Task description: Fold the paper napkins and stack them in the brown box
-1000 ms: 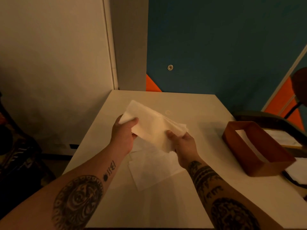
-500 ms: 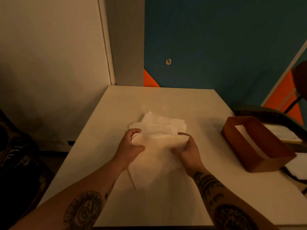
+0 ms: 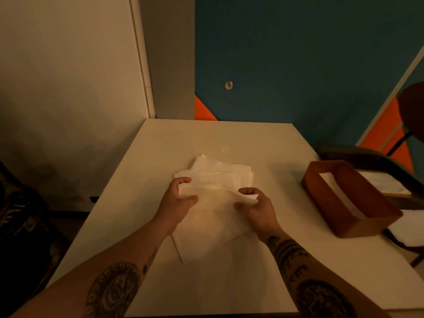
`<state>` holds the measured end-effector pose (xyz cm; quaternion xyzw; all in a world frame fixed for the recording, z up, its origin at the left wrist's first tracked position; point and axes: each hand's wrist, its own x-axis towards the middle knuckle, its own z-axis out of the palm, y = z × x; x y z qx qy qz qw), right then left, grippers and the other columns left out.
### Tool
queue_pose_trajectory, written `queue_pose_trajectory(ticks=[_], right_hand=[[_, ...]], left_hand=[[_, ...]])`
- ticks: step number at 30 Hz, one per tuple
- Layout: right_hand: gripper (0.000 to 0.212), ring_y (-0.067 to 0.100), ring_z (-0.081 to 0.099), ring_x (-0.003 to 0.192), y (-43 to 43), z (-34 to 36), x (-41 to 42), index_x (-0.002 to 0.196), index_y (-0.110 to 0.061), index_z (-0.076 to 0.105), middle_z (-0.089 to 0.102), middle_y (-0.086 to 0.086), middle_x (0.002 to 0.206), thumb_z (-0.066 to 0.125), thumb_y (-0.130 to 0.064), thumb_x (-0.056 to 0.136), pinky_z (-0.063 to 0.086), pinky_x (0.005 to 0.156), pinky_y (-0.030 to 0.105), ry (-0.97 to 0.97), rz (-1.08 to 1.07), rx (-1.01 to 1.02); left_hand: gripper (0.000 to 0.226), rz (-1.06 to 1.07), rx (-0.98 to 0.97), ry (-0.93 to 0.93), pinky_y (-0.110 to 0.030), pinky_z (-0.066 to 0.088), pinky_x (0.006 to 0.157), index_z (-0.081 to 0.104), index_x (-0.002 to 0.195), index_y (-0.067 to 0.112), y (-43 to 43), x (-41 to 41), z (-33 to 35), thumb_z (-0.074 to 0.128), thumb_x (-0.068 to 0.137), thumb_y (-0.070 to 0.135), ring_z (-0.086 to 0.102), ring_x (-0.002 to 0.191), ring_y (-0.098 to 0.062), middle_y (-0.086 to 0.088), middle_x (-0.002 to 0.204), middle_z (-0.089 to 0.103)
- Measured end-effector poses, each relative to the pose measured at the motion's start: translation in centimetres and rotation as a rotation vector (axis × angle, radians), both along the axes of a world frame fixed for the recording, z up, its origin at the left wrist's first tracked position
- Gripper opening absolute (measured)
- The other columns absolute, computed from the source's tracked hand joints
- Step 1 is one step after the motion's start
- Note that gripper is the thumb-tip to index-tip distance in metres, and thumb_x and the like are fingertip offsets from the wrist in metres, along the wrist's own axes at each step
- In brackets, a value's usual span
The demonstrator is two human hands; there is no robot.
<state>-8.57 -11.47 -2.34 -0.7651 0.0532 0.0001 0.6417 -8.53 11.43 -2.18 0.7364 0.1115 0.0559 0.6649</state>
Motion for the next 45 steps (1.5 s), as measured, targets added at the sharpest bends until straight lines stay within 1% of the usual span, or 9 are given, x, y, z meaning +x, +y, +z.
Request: queue_pose_trajectory(ticks=[4, 9, 14, 17, 21, 29, 34, 41, 45], right_hand=[[0.027, 0.016, 0.066, 0.098, -0.3, 1.5, -0.2, 0.105, -0.028, 0.068, 0.070, -0.006, 0.105, 0.078, -0.014, 0.085, 0.058, 0.075, 0.030, -0.056, -0.005, -0.008], [0.041, 0.010, 0.061, 0.108, -1.8, 4.6, -0.5, 0.121, -0.029, 0.061, 0.062, -0.012, 0.114, 0.079, -0.018, 0.085, 0.055, 0.096, 0.034, -0.133, -0.014, -0.166], [0.061, 0.007, 0.044, 0.127, -2.1, 9.5, -1.3, 0.139, -0.044, 0.048, 0.045, -0.024, 0.133, 0.076, -0.041, 0.085, 0.037, 0.114, 0.043, -0.200, 0.155, -0.640], [0.043, 0.012, 0.054, 0.118, -2.0, 11.0, -0.6, 0.132, -0.036, 0.058, 0.061, -0.014, 0.125, 0.069, -0.043, 0.091, 0.040, 0.110, 0.040, -0.174, 0.245, -0.836], [0.013, 0.012, 0.067, 0.080, -4.2, 11.1, 0.6, 0.104, -0.027, 0.070, 0.071, -0.005, 0.092, 0.065, -0.034, 0.094, 0.059, 0.078, 0.038, -0.105, 0.211, -0.600], [0.007, 0.007, 0.068, 0.079, -12.3, 12.9, 1.9, 0.098, -0.030, 0.067, 0.073, -0.006, 0.097, 0.070, -0.035, 0.093, 0.050, 0.058, 0.018, -0.005, 0.100, -0.246], [0.025, 0.012, 0.063, 0.088, -18.0, 13.6, 2.6, 0.113, -0.038, 0.060, 0.066, -0.011, 0.103, 0.067, -0.046, 0.091, 0.052, 0.069, 0.033, 0.086, 0.003, -0.259], [0.018, 0.012, 0.060, 0.089, -26.0, 13.5, 2.8, 0.112, -0.028, 0.062, 0.065, -0.009, 0.102, 0.065, -0.034, 0.095, 0.051, 0.080, 0.038, 0.067, -0.121, -0.243], [0.022, 0.015, 0.059, 0.092, -27.6, 11.5, 3.5, 0.118, -0.025, 0.060, 0.063, -0.007, 0.102, 0.063, -0.028, 0.097, 0.050, 0.078, 0.035, 0.133, -0.188, -0.230]], left_hand=[[0.046, 0.016, 0.038, -0.070, -0.037, 0.055, 0.082, 0.059, 0.109, 0.037, -0.3, 0.4, 1.1, 0.074, 0.083, 0.002, 0.066, 0.092, -0.021, -0.005, 0.110, 0.068], [0.048, -0.081, 0.135, -0.130, -0.026, 0.052, 0.071, 0.058, 0.116, 0.034, -1.0, 1.0, 3.6, 0.071, 0.085, 0.000, 0.065, 0.090, -0.013, -0.002, 0.116, 0.067], [0.052, -0.241, 0.353, -0.204, -0.020, 0.040, 0.094, 0.054, 0.126, 0.035, -3.2, 1.4, 6.4, 0.069, 0.088, 0.003, 0.052, 0.119, -0.008, 0.006, 0.129, 0.056], [0.056, -0.274, 0.408, -0.234, -0.026, 0.041, 0.104, 0.053, 0.132, 0.038, -5.0, 1.8, 7.9, 0.072, 0.088, 0.009, 0.048, 0.130, -0.009, 0.004, 0.135, 0.056], [0.059, -0.185, 0.280, -0.270, -0.039, 0.054, 0.099, 0.054, 0.126, 0.045, -7.4, 3.0, 9.3, 0.080, 0.077, 0.023, 0.065, 0.112, -0.015, 0.004, 0.120, 0.068], [0.031, -0.163, -0.156, -0.101, -0.046, 0.062, 0.082, 0.063, 0.119, 0.022, -16.4, 4.9, 9.6, 0.073, 0.091, 0.014, 0.073, 0.103, -0.026, -0.008, 0.114, 0.074], [0.020, -0.133, -0.115, -0.122, -0.044, 0.064, 0.079, 0.069, 0.105, 0.027, -23.5, 6.4, 10.9, 0.072, 0.091, 0.014, 0.075, 0.095, -0.021, 0.001, 0.102, 0.078], [0.025, -0.153, -0.004, -0.111, -0.041, 0.065, 0.075, 0.061, 0.112, 0.028, -32.3, 7.7, 11.3, 0.073, 0.092, 0.020, 0.072, 0.094, -0.018, 0.000, 0.111, 0.073], [0.046, -0.148, 0.145, -0.087, -0.040, 0.065, 0.075, 0.058, 0.129, 0.025, -34.4, 8.5, 9.5, 0.075, 0.088, 0.015, 0.072, 0.094, -0.018, -0.002, 0.118, 0.072]])
